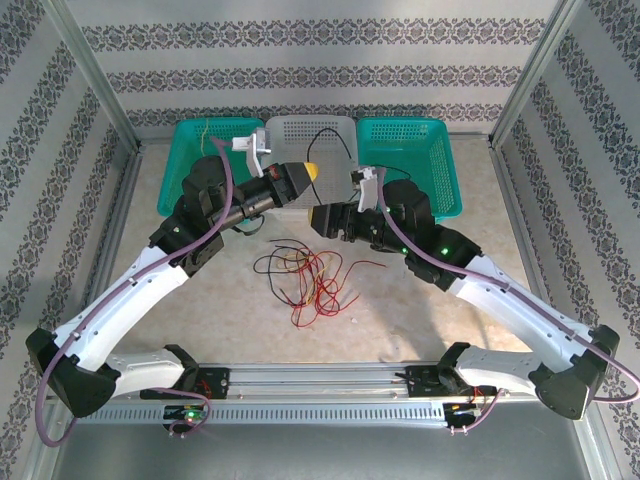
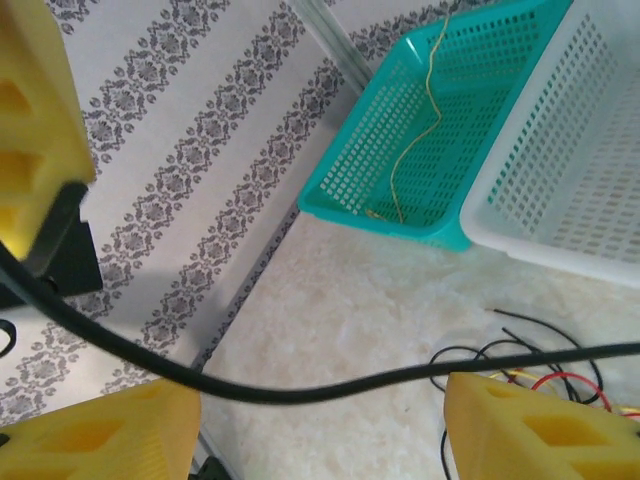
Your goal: Untangle the cables
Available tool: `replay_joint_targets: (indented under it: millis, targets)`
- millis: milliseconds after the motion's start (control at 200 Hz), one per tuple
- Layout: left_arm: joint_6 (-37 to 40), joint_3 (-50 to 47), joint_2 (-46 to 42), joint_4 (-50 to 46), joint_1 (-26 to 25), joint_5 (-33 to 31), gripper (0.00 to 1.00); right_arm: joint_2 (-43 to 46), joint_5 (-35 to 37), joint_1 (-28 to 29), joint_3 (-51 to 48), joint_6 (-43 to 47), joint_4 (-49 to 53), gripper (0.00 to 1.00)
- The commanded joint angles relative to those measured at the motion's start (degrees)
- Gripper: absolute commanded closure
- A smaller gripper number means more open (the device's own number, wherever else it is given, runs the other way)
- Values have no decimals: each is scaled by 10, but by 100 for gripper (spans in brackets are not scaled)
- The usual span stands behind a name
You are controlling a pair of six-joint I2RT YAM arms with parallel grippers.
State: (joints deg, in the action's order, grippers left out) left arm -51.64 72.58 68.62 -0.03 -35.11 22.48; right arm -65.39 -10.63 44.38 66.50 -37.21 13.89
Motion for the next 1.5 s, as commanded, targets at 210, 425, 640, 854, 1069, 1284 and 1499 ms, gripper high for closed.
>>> replay_joint_targets:
  millis: [210,425,640,854,1069,1284,1499]
  targets:
    - [-39,14,-4,4,24,25,100,-4,30,17,63,41,36,29]
    - [-65,32,10,8,30,68,100,-29,23,18,93,48,42,37]
    - [-60,33,9,-14,32,92,100,-43,28,18,120,67,53,55]
    - [-58,-7,-14,10,42,63,100,-41,20,21,116,63,69,80]
    - [-36,-26,-7,16,49,65,91,-24,43,20,95,64,77,100]
    - [55,-48,-32,-68,52,-44,27,-40,84,-45,159,74,155,100]
    - [99,-104,-61,-118,56,-91,23,-110,55,-192,276,86,233,100]
